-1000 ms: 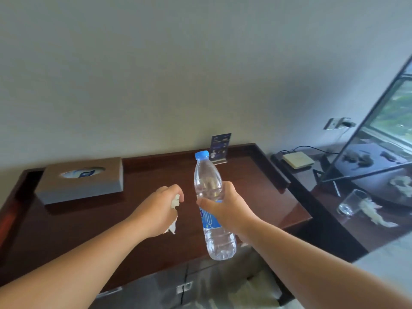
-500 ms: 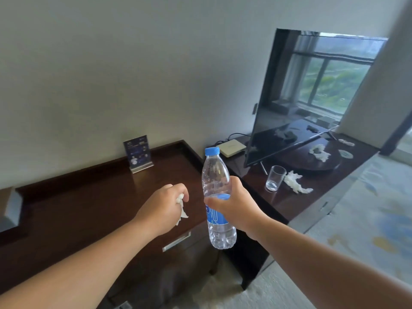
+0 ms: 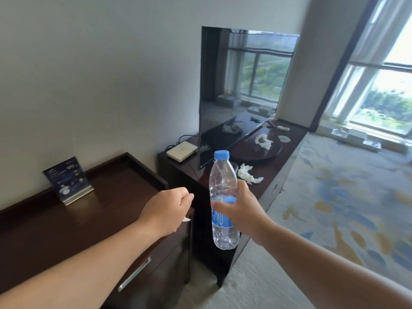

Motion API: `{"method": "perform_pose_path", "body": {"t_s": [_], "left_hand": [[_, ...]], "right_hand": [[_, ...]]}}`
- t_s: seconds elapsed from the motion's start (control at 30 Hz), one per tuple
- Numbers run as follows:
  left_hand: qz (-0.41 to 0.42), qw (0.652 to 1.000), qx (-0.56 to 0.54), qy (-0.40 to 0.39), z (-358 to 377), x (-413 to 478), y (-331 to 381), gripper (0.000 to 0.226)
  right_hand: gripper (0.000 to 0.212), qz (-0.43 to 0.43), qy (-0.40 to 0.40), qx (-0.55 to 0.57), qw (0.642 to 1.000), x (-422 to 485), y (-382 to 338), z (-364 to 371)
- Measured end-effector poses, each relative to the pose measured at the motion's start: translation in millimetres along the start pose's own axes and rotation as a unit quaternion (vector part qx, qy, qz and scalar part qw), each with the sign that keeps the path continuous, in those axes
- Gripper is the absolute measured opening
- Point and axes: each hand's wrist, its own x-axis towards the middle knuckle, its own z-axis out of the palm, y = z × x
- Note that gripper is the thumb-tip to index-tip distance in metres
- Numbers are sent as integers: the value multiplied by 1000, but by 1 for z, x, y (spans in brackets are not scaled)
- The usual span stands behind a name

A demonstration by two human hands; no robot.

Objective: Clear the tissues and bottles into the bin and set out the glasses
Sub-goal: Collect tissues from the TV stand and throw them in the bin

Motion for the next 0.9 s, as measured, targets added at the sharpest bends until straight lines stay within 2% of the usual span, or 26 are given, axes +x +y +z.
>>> {"method": "perform_pose_path", "body": {"t_s": [0.23,0.4,0.63,0.9], "left_hand": [[76,994,-47,-55,20,43,24,30],[117,988,-59,-79,39,62,48,20],[119,985,-57,-109,75,93,93,14],[93,990,-44,-93,130,137,168,15]], "right_hand": [[53,26,97,-13,995,1,10,-31],[53,36,136,-10,990,-1,28,-54],[50,43,152,20,987,17,62,-108],[54,31,128,19,991,61,106,-199]]}}
